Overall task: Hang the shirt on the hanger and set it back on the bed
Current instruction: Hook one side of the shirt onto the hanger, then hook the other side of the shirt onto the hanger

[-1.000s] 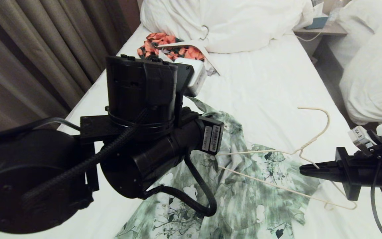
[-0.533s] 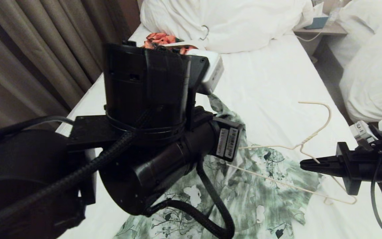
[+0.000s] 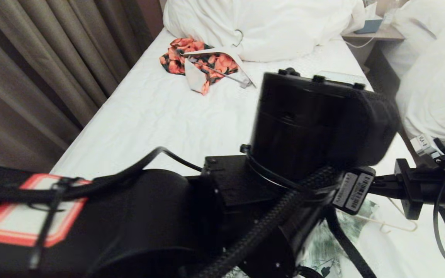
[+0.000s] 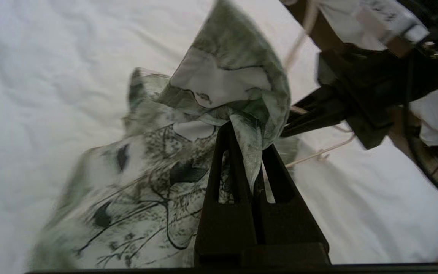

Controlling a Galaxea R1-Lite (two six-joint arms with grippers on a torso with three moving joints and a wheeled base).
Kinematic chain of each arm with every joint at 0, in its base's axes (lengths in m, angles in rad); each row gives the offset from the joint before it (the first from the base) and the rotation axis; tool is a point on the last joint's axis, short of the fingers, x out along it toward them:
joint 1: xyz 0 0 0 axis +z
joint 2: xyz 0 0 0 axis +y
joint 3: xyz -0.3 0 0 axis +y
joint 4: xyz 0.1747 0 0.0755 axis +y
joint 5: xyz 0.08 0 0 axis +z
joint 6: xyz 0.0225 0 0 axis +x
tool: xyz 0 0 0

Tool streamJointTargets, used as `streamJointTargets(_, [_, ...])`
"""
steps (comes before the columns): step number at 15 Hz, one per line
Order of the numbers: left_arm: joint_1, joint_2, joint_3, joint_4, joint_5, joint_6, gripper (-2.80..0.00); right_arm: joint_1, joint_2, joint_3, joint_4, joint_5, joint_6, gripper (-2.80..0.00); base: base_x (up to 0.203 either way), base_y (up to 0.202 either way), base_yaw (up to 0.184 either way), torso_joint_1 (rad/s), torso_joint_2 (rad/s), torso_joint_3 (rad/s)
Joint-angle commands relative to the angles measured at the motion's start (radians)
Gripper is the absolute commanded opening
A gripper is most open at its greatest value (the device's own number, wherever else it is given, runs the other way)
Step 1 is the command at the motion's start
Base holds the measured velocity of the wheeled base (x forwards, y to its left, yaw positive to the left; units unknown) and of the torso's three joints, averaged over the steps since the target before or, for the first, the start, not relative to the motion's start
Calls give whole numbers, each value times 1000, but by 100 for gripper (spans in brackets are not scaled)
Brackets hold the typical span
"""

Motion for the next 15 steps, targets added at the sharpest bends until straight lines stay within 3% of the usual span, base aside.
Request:
streamJointTargets(1, [-22,81,-54,-4,2,-6,-280,19,-16,-3,-2,7,1,-280,0,0,0,0,0,0])
streamJointTargets(11, [-142,181,-173,-10,-29,-17,-280,100,-38,-30,-4,7,42,-280,0,0,0,0,0,0])
streamJointTargets(15, [-148,192,-193,-36,-29,-17,-280,112,-61,-41,-3,10,78,-280,0,0,0,0,0,0])
